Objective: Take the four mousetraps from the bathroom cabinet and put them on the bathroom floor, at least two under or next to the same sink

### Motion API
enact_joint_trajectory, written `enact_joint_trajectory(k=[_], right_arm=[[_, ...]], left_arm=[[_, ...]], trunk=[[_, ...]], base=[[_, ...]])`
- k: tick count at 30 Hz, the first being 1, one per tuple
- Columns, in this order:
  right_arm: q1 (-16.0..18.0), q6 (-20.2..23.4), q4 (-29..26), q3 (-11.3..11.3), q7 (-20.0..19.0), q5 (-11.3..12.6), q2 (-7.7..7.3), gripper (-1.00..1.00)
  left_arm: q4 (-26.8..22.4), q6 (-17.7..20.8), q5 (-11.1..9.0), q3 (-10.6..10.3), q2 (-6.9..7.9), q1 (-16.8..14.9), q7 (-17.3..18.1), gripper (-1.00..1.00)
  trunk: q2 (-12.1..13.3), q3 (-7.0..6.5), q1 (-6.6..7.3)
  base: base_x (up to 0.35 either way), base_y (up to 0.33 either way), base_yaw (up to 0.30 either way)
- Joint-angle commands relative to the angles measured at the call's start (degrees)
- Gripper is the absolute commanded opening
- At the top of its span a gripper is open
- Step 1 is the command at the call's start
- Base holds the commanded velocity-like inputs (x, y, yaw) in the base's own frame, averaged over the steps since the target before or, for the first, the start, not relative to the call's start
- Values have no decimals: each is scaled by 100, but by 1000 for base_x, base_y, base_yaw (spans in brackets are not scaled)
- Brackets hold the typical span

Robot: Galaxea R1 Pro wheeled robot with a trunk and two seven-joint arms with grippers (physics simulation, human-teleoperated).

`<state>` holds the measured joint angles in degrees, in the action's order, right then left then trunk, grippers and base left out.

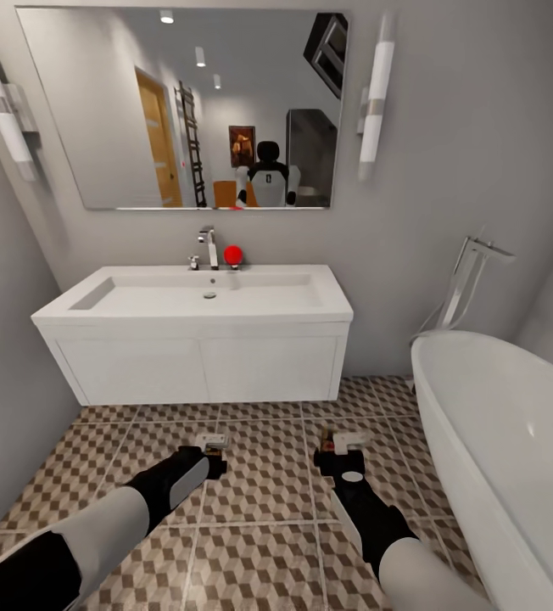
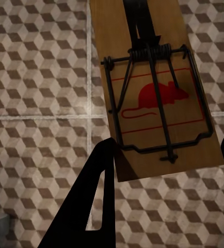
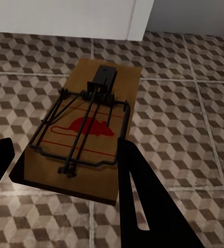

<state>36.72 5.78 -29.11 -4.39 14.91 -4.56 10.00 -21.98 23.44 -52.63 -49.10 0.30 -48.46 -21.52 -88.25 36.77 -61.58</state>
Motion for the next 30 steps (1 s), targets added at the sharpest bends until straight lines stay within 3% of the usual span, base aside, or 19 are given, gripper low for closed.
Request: enact_joint_trajectory(k=[1,10,17,20,25,30], right_arm=[[2,54,-12,-18,38,-45,0,-100],[2,35,-24,-18,38,-48,0,-100],[2,-735,41,-22,38,-224,0,-100],[2,-827,58,-22,38,-376,0,-100],[2,-848,68,-27,38,-418,0,-100],[2,-851,80,-27,32,-422,0,-100]], left_arm=[[-11,20,-28,-29,1,-5,-39,-100],[-12,20,-28,-38,-12,-5,-36,-100],[-17,8,-21,-46,-19,-5,-26,-100],[-15,3,-19,-47,-14,-5,-14,-100],[-9,-23,-19,-54,-10,-5,-10,-100],[7,-570,-15,-59,19,-5,-3,-100]], trunk=[[-45,33,-22],[-406,275,-220],[-686,464,-374],[-807,544,-440],[-1007,679,-549],[-1208,814,-659]], base=[[0,0,0],[0,0,0],[0,0,0],[0,0,0],[0,0,0],[0,0,0]])
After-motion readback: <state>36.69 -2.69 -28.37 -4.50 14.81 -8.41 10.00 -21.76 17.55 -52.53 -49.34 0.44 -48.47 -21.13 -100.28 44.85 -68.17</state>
